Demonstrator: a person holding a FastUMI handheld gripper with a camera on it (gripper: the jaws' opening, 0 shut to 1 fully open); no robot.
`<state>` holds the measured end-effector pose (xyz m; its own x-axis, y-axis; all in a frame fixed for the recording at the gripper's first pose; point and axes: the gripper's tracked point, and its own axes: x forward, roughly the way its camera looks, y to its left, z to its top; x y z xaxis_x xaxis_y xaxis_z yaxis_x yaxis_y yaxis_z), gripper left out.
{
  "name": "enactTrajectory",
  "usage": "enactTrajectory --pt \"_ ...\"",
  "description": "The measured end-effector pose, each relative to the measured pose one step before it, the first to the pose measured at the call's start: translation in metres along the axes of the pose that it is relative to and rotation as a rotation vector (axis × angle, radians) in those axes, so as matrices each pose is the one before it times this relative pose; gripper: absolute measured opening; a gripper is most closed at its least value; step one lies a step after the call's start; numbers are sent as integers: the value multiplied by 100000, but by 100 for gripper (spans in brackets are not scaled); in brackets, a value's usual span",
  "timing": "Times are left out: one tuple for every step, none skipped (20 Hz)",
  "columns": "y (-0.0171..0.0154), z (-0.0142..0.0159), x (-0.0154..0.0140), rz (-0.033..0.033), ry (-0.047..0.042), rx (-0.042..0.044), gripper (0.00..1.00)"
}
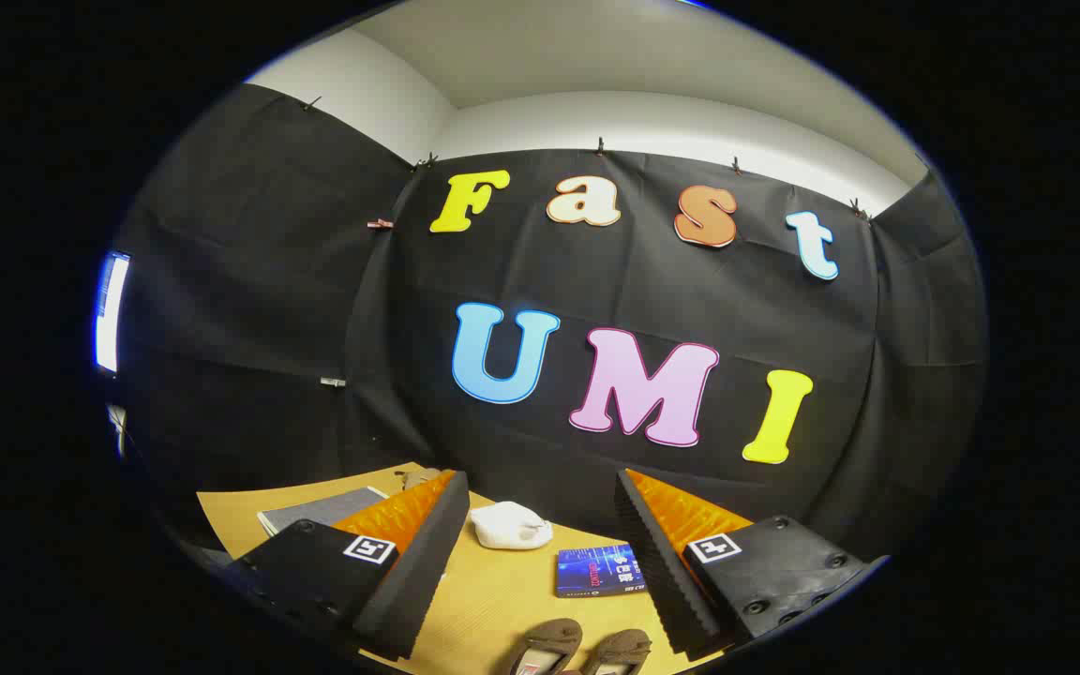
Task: Open the storage box then place both shoes into the box .Put the left shoe in first, then the right shoe, with the right side of both shoes facing outward in a uniform manner.
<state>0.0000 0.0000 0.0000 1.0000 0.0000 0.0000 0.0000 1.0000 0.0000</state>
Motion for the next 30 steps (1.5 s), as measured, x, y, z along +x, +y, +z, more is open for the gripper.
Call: enactTrajectory --pt "-34 -4 -41 -150 -124 -378 97" --pt "14 -78 28 -66 -94 -506 97" --pt "46 -67 73 43 6 -405 97" --pt "28 -1 87 28 -6 -157 97" --pt "86 50 44 100 67 135 97" --pt "166 33 -59 254 -90 293 97" --pt "70 103 68 114 -124 235 97" --pt "35 19 56 -4 -31 -58 97" --pt "-15 -149 31 -220 467 -359 97" --pt "-37 -113 63 -352 361 -352 97" --pt "-49 -28 61 -203 175 -45 97" --pt "0 -53 47 -121 22 456 97" --pt "109 -54 35 85 42 515 97" --pt "39 -58 2 -38 304 350 97" --pt "13 -130 50 15 411 25 97" --pt "60 -69 42 185 341 -132 97" --pt "81 -32 32 164 183 -104 97" --pt "199 -3 102 578 -58 59 97" --pt "321 -74 161 1113 160 327 97" --pt "542 -223 224 2112 728 935 97" --pt "606 -357 217 2729 1335 2076 97" --pt "544 -222 364 2759 935 3524 97" --pt "465 -396 313 2492 1483 4370 97" --pt "393 -525 424 2399 2139 4865 97" --pt "210 -441 427 2191 1853 5104 97" --pt "213 -273 523 2373 1488 5180 97" --pt "305 -554 628 2974 1930 5352 97" --pt "320 -1011 761 4025 2843 5843 97" --pt "355 -1287 892 4953 3778 7040 98" --pt "498 -1371 606 5429 3842 7870 98"
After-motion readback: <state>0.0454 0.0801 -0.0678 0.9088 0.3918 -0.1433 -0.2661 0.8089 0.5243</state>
